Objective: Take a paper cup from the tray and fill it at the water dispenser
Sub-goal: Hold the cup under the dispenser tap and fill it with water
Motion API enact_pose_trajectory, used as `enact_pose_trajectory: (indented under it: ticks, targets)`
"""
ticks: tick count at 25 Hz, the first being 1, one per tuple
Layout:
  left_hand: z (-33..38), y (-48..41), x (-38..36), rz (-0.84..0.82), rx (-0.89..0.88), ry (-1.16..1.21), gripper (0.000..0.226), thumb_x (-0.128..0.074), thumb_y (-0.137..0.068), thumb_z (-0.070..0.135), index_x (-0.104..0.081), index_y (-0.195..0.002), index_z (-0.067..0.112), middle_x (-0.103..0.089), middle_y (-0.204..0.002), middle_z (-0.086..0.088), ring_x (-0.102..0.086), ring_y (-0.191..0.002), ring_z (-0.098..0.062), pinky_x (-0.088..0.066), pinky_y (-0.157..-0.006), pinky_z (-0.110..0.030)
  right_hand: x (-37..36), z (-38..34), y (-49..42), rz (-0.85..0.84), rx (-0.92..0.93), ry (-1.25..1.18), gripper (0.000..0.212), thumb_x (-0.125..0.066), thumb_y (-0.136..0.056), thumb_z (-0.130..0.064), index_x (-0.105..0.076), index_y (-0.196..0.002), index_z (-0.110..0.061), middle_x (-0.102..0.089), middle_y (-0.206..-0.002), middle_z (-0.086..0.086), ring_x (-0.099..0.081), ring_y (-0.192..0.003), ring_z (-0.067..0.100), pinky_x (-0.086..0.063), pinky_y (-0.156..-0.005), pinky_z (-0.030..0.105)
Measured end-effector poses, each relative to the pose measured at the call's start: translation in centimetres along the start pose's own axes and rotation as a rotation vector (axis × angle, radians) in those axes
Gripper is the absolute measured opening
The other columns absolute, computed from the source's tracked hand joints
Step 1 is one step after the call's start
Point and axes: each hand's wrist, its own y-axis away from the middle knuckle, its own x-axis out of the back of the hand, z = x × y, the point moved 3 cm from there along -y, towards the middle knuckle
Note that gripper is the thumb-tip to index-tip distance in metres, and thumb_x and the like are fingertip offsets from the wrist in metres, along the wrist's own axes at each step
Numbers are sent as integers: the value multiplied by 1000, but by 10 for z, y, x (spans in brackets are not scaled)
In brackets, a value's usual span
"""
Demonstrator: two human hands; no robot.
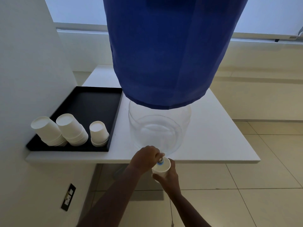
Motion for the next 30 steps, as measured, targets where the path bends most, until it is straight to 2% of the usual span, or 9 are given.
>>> enact_pose_trajectory:
  ticks: [3, 6, 9, 14, 18, 22, 25, 30]
  targets:
    - [6, 2, 12, 46, -47, 38, 24, -57, -91, 20, -69, -93, -1, -72, -98, -16, -66, -88, -25, -54, -79, -32, -2, -3, 3, -6, 27, -31, 62, -78, -62, -6, -35, -100, -29, -57, -100, 8, -55, -88, 16, -43, -70, 15]
    - [13, -5, 18, 47, -46, 31, 14, -61, -87, 11, -69, -90, 0, -72, -99, -15, -66, -89, -27, -56, -83, -37, -1, -4, 4, 1, 39, -70, 58, -74, -58, -17, -36, -100, -30, -57, -102, 10, -56, -89, 16, -43, -71, 15]
    - [16, -10, 17, 12, 2, 23, 13, -61, -85, 6, -70, -90, -1, -73, -100, -17, -67, -90, -30, -56, -85, -39, -1, 0, 5, 2, 22, -89, 61, -77, -62, -4, -36, -102, -26, -56, -103, 12, -55, -89, 19, -43, -72, 18]
    - [18, -11, 13, 31, 58, 10, 11, -60, -83, 0, -69, -88, -1, -75, -97, -17, -69, -87, -29, -57, -83, -37, -3, 1, 6, 4, 22, -79, 62, -73, -55, -17, -36, -105, -23, -57, -104, 11, -57, -93, 23, -43, -69, 15]
    - [22, -9, 11, 51, 78, -20, 12, -58, -83, -1, -68, -87, -1, -75, -97, -16, -69, -87, -28, -54, -78, -31, -5, 4, 5, -13, 15, -48, 65, -78, -63, -4, -35, -108, -21, -56, -103, 8, -57, -91, 19, -44, -70, 15]
    - [25, -9, 11, 52, 98, -38, 13, -57, -83, -2, -67, -90, 0, -74, -100, -16, -68, -90, -29, -53, -79, -30, -5, 5, 3, -7, 8, -29, 65, -79, -63, -6, -36, -110, -18, -56, -103, 7, -56, -90, 17, -43, -69, 11]
    - [26, -8, 11, 53, 109, -39, 14, -57, -84, 0, -67, -93, -1, -73, -102, -17, -68, -92, -29, -51, -78, -28, -5, 5, 3, 5, 7, -25, 66, -80, -62, -6, -35, -107, -22, -56, -104, 7, -56, -91, 16, -44, -70, 11]
    - [28, -7, 12, 51, 114, -51, 14, -58, -87, 5, -67, -96, -2, -72, -105, -18, -68, -95, -30, -54, -85, -32, -5, 2, 4, 1, 7, -12, 65, -80, -62, -7, -35, -106, -24, -55, -101, 4, -56, -90, 14, -45, -70, 13]
